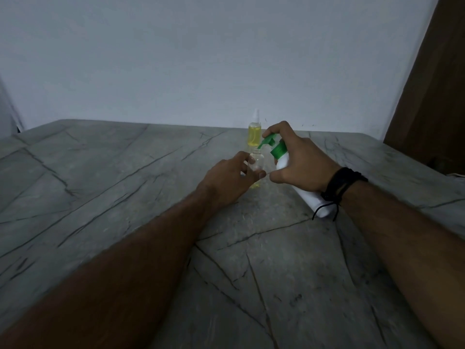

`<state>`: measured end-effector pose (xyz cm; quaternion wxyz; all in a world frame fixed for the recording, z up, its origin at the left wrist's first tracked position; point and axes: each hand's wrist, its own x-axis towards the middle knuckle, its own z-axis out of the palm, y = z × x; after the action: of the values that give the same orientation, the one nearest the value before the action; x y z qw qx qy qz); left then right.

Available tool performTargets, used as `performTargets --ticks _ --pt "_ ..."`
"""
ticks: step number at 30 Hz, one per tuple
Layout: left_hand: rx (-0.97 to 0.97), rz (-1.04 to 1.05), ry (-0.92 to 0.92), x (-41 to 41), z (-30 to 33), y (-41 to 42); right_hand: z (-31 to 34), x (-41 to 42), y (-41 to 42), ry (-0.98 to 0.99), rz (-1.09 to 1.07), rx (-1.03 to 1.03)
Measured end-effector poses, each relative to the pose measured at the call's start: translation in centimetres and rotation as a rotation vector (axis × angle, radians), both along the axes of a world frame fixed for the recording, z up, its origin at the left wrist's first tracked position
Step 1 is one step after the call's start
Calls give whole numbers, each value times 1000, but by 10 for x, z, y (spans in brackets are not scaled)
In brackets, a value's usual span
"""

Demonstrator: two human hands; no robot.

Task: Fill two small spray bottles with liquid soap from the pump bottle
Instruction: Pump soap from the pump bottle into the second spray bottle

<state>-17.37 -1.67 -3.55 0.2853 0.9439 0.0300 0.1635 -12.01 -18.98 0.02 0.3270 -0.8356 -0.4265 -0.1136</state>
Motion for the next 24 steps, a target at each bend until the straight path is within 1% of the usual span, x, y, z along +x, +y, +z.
performTargets --ticks 24 --pt "-6 -10 -13 0 0 1 0 1 0 -7 1 17"
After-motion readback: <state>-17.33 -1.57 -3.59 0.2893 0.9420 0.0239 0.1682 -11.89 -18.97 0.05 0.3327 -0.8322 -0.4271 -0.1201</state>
